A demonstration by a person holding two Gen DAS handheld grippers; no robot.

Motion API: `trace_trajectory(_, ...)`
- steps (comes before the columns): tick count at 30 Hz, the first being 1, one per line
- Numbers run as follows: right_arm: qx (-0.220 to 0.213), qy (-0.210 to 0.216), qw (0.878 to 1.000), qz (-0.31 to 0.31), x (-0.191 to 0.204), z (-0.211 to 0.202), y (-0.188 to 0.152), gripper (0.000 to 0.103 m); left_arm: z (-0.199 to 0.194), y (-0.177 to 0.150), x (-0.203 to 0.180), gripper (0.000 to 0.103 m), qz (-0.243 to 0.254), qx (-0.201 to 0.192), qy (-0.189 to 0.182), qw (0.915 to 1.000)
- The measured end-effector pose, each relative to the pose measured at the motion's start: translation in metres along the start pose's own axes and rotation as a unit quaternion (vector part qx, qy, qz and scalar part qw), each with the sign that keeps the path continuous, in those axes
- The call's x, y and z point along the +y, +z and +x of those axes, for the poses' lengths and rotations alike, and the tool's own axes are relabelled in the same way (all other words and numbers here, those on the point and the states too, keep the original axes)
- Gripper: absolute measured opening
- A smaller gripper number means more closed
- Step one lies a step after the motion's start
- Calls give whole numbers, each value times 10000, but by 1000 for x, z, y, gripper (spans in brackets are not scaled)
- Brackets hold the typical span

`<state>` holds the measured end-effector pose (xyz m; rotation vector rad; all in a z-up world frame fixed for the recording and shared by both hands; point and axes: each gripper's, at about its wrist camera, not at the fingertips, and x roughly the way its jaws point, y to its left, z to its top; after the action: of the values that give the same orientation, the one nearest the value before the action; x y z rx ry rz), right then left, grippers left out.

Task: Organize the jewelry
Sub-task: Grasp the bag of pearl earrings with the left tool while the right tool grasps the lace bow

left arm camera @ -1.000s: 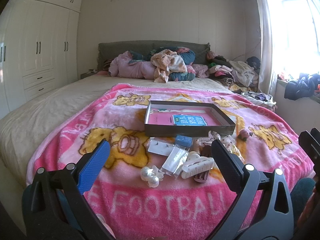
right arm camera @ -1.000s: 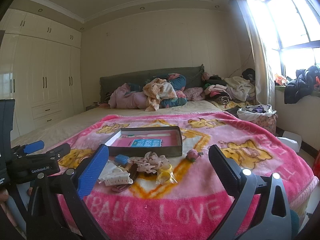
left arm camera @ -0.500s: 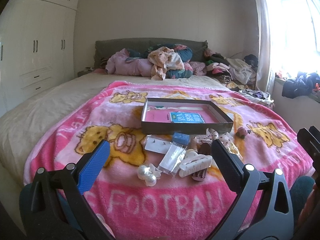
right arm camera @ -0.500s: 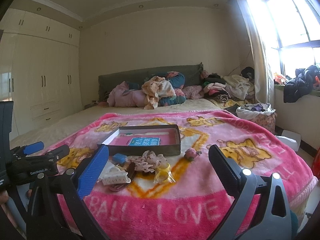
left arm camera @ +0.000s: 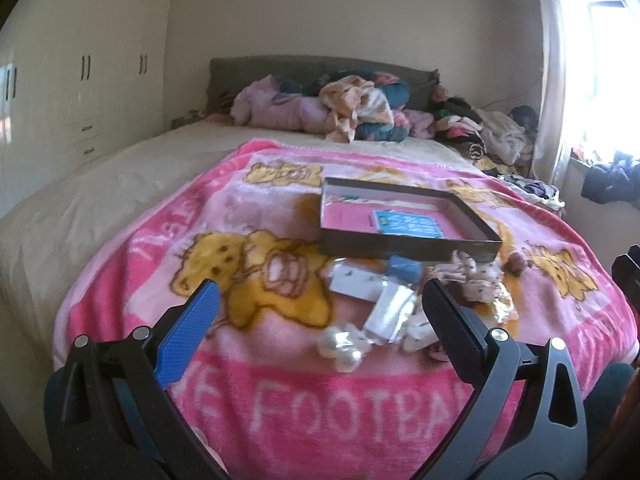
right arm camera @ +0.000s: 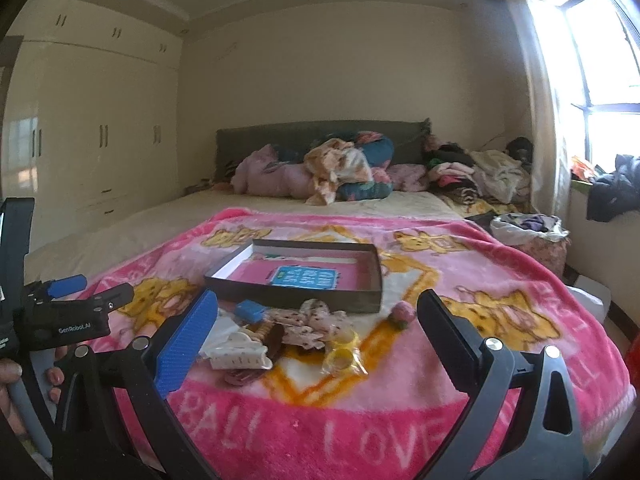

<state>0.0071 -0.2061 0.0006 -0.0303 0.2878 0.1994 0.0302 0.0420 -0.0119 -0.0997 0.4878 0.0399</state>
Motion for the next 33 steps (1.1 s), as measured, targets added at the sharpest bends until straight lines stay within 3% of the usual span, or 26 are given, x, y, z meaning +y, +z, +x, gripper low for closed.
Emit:
trace_trajectory(10, 794, 408, 9958, -203, 10, 65, -3, 97, 23, -5, 34, 92, -94, 476, -404, 9980)
trace_trajectory(16, 1208, 363, 9915, -326, 3, 104, -11, 97, 55, -17, 16, 92, 241, 1055, -934, 9897)
trace_trajectory(22, 1635, 371, 9847, -479, -6, 138, -22, 95, 83, -28, -5, 92, 608, 1433, -1227, 9802)
trace_trajectory(23, 1715, 380, 9828, -571, -5, 145, -25, 91, 88, -29, -8, 91, 667, 1470, -1246, 9790)
trace_trajectory(24, 1791, 384, 9811, -620, -5, 150, -28, 79, 92, -30, -10, 90, 698, 1524, -1306, 9772)
trace_trajectory(26, 1995, 496, 9767, -617, -4, 162, -34, 71, 98, -32, -11, 82, 705, 1579, -1366, 9754)
trace_trajectory(27, 2061, 545, 9752, -599, -4, 167, -36, 60, 101, -33, -11, 80, 712, 1614, -1384, 9745)
trace_trajectory(28, 2165, 616, 9726, -582, -3, 174, -40, 46, 103, -34, -11, 74, 719, 1646, -1400, 9737)
trace_trajectory(29, 2253, 644, 9705, -568, -3, 177, -42, 39, 107, -36, -11, 65, 718, 1707, -1425, 9723)
trace_trajectory(30, 2341, 651, 9685, -541, -3, 181, -45, 22, 110, -37, -11, 60, 705, 1773, -1435, 9711)
trace_trajectory(31, 2418, 637, 9671, -475, -4, 185, -48, 11, 112, -37, -11, 52, 703, 1798, -1419, 9709)
trace_trajectory(33, 2380, 721, 9681, -323, -8, 186, -47, 5, 117, -40, -9, 38, 731, 1850, -1375, 9703)
